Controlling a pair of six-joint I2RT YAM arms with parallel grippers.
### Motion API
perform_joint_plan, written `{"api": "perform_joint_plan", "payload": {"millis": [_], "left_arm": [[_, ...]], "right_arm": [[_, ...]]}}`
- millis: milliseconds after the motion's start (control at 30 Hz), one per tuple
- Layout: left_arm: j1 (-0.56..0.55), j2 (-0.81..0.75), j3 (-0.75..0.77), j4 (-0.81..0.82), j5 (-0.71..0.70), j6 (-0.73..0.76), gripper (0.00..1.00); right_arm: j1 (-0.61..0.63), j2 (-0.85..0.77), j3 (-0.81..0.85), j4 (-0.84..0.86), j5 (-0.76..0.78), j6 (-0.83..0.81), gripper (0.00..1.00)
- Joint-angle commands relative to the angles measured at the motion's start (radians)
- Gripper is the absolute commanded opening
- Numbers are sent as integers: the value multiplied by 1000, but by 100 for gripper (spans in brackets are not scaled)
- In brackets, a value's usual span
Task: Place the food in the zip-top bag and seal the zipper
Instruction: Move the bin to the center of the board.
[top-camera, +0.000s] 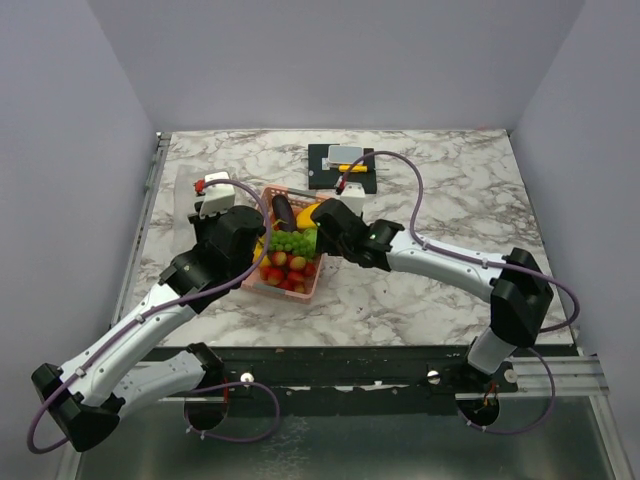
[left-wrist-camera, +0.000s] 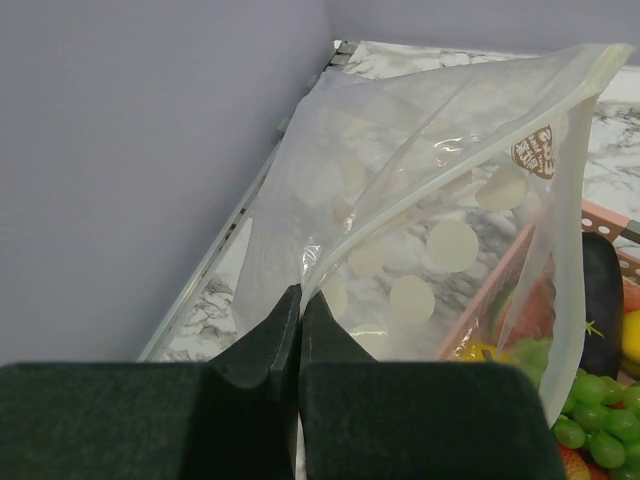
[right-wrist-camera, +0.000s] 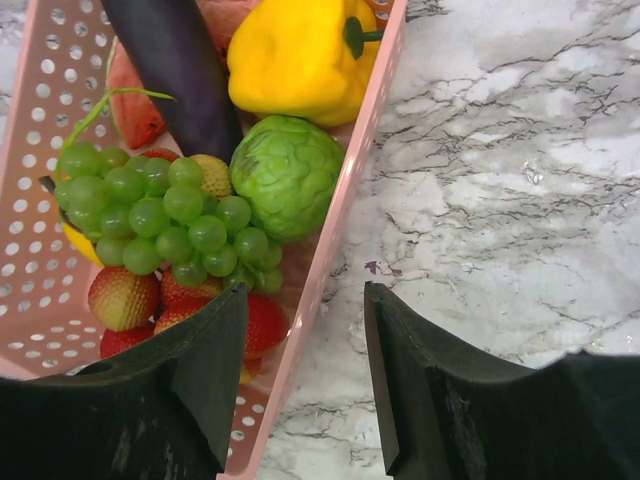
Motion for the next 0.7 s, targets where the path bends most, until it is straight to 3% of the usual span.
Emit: {"api": "perform_joint_plan", "payload": {"millis": [0, 667], "left_arm": [[17, 10, -23, 53, 86, 12, 0], [47, 10, -37, 72, 147, 5, 0]], "right_arm": [[-9, 63, -3, 11, -11, 59, 55], [-29, 160, -22, 61, -44, 99, 41]]}}
